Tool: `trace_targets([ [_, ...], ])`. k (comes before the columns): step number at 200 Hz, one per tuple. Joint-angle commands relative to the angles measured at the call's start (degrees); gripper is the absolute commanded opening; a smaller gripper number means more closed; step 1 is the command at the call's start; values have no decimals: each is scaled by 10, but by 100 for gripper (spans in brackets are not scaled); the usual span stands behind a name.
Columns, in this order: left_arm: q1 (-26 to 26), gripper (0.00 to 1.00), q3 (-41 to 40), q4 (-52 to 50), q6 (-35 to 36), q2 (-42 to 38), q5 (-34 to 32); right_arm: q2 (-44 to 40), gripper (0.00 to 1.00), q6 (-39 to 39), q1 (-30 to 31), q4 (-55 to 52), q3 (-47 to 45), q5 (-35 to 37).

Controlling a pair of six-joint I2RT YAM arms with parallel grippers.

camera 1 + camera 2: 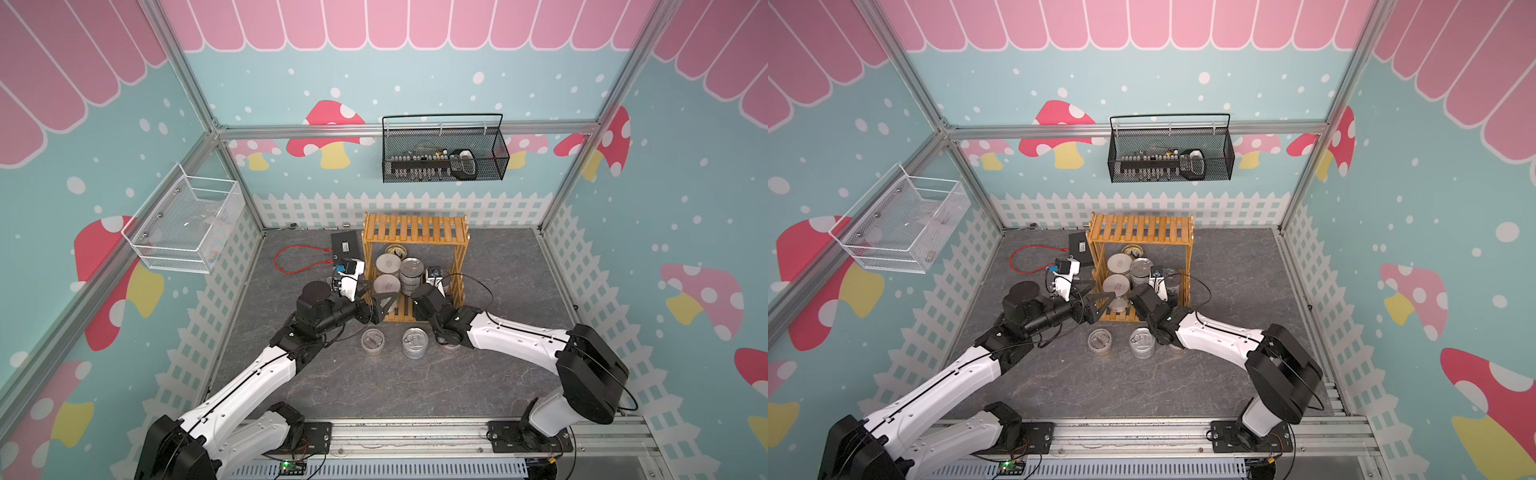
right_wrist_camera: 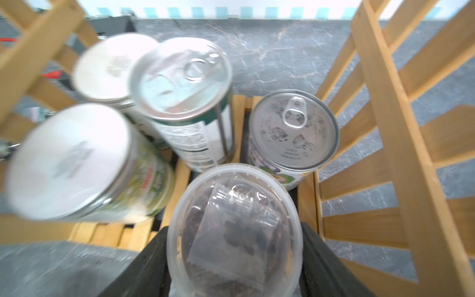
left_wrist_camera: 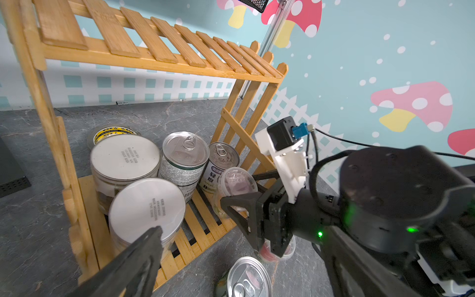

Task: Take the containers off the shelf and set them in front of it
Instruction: 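Pick up a container from the shelf, then place the container at the center of the board.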

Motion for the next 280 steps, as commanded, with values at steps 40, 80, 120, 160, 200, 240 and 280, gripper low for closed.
trace_targets([
  [40,8,99,-3,6,0,-2,7,-77,67,-51,95,-19,-14,1],
  [80,8,99,-4,7,-2,-1,10,-157,67,33,115,-165,-50,57],
  [120,8,99,-6,7,-3,-2,17,-223,68,134,115,-305,-92,72],
  [160,7,99,-17,6,-12,-9,27,-260,68,234,97,-386,-132,88],
  [200,-2,99,-26,6,-17,-22,30,-299,68,285,66,-376,-183,87],
  [240,-10,99,-29,4,-17,-23,26,-337,68,235,42,-327,-191,88],
  [280,-10,99,-27,6,-16,-14,28,-310,69,164,39,-253,-179,70],
])
